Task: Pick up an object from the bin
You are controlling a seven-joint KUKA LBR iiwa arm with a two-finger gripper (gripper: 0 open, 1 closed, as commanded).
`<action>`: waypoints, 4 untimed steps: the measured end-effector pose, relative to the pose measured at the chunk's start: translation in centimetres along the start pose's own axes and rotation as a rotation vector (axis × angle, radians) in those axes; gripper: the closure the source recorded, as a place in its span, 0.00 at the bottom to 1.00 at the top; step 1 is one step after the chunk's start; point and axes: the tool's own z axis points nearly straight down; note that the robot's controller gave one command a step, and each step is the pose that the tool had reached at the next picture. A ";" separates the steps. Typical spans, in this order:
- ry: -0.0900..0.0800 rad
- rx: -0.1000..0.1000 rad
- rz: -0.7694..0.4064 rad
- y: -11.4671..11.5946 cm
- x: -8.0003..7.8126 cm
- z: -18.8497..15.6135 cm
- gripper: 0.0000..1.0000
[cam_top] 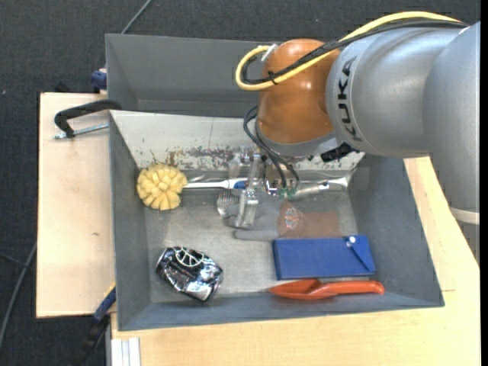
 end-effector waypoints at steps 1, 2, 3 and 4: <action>-0.008 -0.001 0.002 0.0 -0.2 -0.5 0.00; -0.009 0.001 -0.085 3.3 1.2 2.0 0.00; -0.004 -0.006 -0.062 1.9 1.7 1.8 0.00; -0.008 0.001 0.141 -0.7 2.6 0.1 0.00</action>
Offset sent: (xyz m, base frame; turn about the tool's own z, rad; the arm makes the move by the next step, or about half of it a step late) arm -0.0459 0.1099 -0.0768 -0.2768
